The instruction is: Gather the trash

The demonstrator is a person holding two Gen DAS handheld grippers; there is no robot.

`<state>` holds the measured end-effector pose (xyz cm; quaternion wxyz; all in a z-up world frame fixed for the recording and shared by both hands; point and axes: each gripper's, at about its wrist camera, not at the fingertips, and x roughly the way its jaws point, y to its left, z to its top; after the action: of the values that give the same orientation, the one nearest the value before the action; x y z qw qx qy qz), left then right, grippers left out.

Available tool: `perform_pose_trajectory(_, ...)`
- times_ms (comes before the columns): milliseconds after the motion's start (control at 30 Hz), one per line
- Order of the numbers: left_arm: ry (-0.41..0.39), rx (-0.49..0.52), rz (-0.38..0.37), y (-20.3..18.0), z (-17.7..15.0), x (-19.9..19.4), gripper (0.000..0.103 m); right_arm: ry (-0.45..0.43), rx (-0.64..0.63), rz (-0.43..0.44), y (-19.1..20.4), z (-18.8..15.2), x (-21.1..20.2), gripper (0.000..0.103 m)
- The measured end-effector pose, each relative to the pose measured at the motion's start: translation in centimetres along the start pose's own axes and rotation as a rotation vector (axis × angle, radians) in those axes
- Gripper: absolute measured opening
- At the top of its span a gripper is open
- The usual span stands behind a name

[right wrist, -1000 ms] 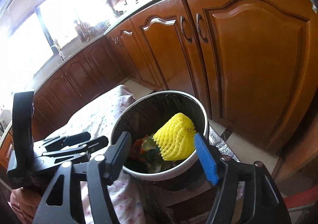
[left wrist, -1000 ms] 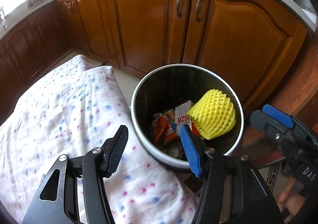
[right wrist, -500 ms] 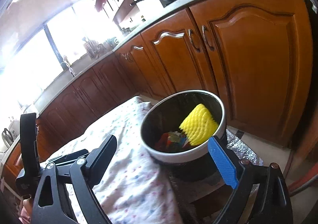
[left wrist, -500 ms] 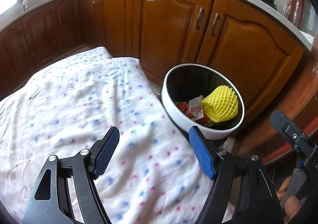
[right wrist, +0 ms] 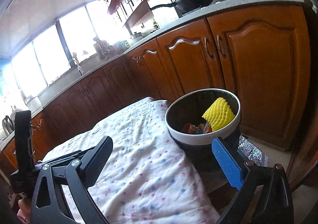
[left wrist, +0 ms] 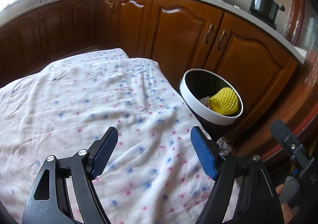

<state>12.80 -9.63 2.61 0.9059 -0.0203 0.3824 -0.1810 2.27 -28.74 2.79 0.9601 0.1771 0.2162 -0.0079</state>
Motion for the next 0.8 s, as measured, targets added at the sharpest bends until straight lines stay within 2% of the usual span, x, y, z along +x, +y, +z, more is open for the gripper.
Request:
perform_pose_trajectory(200,-0.077,0.008,0.011,1.1,-0.7,-3.1,0.079,-0.056,-0.085,-0.029,2.5,0.5,-1.8,0.101)
perform_pose_trajectory(267,-0.122,0.016,0.022,1.2,-0.7,-4.5,0.081,-0.109,-0.124,-0.045,3.5,0.8,-3.0,0.103)
perform_pose_trajectory(333,-0.174,0.021,0.038,1.2,-0.9,-5.9,0.094,-0.164,-0.167,-0.067,4.4,0.4,-3.9,0.103)
perform_pose_trajectory(400,-0.230,0.029,0.057,1.2,-1.3,-7.1,0.103,-0.182,-0.194,-0.097,4.9,-0.2,-3.8,0.103)
perform_pose_trajectory(467,-0.273,0.041,0.093,1.2,-2.0,-7.7,0.103,-0.180,-0.191,-0.102,4.9,-0.8,-3.2,0.103)
perform_pose_trajectory(533,-0.291,0.051,0.128,1.3,-2.8,-7.6,0.103,-0.172,-0.182,-0.098,4.6,-1.8,-2.4,0.103)
perform_pose_trajectory(800,-0.290,0.002,0.164,3.5,-5.2,-6.0,0.103,-0.183,-0.194,-0.059,4.4,-4.3,-1.1,0.103)
